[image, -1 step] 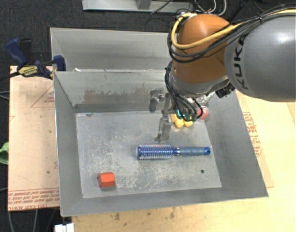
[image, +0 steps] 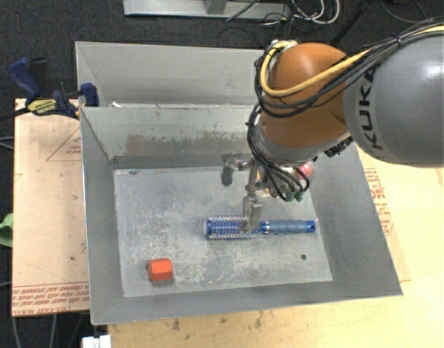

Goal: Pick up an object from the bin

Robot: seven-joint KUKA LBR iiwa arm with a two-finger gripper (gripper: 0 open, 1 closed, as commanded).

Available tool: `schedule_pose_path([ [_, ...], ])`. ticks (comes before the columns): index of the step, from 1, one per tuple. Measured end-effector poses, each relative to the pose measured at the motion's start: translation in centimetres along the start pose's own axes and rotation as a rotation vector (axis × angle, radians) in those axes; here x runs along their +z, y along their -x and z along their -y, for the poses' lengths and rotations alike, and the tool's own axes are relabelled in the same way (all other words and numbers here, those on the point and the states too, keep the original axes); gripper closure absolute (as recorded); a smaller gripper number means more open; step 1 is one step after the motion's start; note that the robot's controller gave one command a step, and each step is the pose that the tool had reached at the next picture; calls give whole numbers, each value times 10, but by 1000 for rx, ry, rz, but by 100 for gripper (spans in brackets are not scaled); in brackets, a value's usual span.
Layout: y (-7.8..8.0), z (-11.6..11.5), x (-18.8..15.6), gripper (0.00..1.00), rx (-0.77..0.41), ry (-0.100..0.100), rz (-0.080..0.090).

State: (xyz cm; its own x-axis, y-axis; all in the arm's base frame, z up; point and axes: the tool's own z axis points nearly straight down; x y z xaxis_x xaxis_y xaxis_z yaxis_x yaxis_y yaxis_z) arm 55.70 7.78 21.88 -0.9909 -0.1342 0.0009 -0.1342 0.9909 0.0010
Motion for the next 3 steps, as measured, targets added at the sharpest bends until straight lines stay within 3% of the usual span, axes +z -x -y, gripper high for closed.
schedule_pose_path([
  [1, -42, 6, 152, 0, -280, 1, -4],
  [2, -22, 25, 147, 0, -248, -1, 5],
  [3, -23, 24, 148, 100, -249, 0, 2],
])
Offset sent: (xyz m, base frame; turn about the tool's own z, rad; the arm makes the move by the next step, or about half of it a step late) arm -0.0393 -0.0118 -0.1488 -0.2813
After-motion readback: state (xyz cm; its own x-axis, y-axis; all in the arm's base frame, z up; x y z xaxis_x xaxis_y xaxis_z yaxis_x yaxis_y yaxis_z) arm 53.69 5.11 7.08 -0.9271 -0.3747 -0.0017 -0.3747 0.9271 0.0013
